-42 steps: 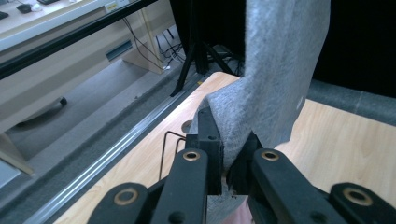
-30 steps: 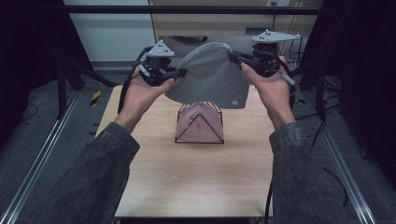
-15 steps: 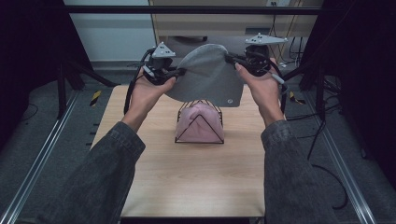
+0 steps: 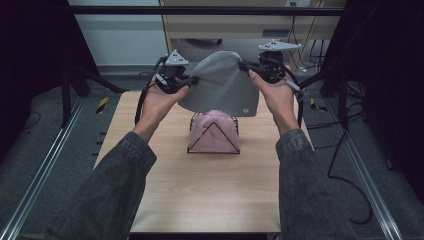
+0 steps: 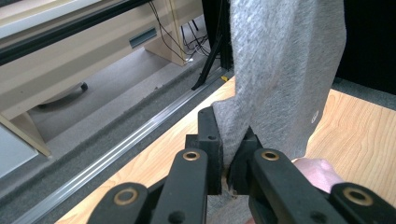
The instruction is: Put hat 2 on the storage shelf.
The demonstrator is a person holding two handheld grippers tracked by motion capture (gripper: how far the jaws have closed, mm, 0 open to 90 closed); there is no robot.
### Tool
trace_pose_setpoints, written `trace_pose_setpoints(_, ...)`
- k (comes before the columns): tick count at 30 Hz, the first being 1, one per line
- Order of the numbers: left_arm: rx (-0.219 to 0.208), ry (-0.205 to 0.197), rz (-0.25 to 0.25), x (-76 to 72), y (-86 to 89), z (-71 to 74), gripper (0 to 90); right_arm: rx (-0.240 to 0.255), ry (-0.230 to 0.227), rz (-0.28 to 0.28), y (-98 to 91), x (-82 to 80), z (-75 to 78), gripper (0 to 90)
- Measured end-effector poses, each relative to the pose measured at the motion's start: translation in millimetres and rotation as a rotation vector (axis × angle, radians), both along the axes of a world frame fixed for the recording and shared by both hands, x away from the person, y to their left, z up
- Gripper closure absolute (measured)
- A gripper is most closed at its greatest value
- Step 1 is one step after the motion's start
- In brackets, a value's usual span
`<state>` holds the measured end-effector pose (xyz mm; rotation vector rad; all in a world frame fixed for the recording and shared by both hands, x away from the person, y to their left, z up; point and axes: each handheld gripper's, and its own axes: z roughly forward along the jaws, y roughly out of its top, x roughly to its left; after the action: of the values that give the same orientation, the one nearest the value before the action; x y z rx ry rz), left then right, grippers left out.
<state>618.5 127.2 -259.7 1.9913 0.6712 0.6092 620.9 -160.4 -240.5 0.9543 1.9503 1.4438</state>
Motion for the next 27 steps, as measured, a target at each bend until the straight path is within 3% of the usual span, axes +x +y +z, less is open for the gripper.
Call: trace_pose_setpoints(27, 0.028, 0.059, 0.009, 6.7, -0.7, -35.6, 86.6, -0.027, 0.088, 0.003, -1.0, 2.4, -45.9, 86.0)
